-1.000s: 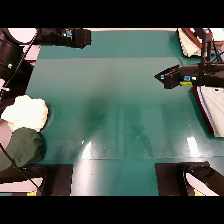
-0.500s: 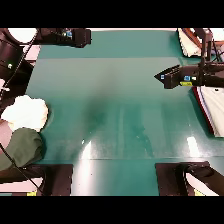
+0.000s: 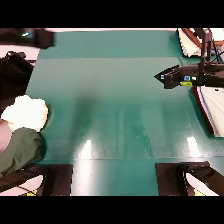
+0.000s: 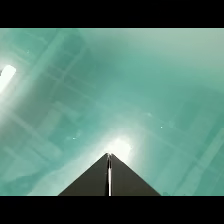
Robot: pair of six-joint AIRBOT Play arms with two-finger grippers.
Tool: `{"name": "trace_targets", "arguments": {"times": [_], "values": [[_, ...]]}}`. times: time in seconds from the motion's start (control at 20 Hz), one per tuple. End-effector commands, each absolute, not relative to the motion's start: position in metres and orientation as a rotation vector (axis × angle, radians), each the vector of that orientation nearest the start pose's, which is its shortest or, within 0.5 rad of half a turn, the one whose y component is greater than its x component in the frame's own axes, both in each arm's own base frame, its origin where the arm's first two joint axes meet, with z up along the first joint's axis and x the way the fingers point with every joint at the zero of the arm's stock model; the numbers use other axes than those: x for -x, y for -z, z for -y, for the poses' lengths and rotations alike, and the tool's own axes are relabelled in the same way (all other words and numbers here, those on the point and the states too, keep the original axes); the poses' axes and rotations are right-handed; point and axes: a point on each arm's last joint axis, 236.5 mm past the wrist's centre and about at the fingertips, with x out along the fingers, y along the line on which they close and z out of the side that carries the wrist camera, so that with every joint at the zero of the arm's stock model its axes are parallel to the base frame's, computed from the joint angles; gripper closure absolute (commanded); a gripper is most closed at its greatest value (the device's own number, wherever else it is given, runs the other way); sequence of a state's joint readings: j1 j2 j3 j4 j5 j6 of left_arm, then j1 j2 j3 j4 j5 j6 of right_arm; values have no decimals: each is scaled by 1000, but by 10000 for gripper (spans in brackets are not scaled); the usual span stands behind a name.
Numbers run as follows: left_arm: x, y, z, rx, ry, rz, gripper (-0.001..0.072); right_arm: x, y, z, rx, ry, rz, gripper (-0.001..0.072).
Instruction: Fold the shirts.
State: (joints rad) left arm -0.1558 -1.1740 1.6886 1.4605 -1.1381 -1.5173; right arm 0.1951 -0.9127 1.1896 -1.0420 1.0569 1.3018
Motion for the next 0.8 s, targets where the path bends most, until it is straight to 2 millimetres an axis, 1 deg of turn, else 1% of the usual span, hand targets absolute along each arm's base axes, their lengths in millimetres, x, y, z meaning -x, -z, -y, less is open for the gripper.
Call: {"name": "trace_targets", "arguments": {"times": [0.0, 0.05, 0.1, 0.15, 0.2, 0.25, 0.35, 0.45, 0.5, 0.55, 0.6, 0.65, 0.7, 0.75], "values": [[-370, -228, -16, -68, -23, -826, 684, -340, -201, -173, -104, -619, -724, 695], [-353, -204, -38, -58, -83, -901, 683, -340, -201, -173, -104, -618, -722, 695], [-341, -177, -55, -43, -130, -971, 680, -341, -201, -173, -106, -618, -719, 695], [-332, -148, -71, -25, -170, -1036, 436, -341, -202, -173, -107, -617, -716, 695], [-329, -118, -83, 3, -203, -1077, -7, -341, -202, -173, -107, -616, -715, 695], [-329, -93, -91, 35, -233, -1088, 42, -341, -202, -173, -106, -617, -717, 694], [-331, -42, -100, 45, -244, -1108, 52, -341, -202, -173, -106, -617, -717, 695], [-325, 2, -97, 50, -233, -1169, 52, -341, -202, -173, -106, -617, -718, 695], [-321, 21, -96, 59, -231, -1208, 53, -341, -202, -173, -106, -617, -717, 695], [-318, 34, -96, 80, -240, -1244, 53, -341, -202, -173, -107, -617, -716, 694], [-318, 41, -95, 98, -250, -1261, 53, -342, -202, -173, -107, -616, -714, 695], [-318, 42, -95, 122, -267, -1262, 54, -342, -203, -173, -107, -614, -710, 695], [-319, 40, -96, 151, -289, -1253, 109, -343, -203, -173, -108, -613, -708, 695], [-321, 35, -96, 154, -293, -1249, 390, -344, -204, -173, -109, -610, -700, 695]]}}
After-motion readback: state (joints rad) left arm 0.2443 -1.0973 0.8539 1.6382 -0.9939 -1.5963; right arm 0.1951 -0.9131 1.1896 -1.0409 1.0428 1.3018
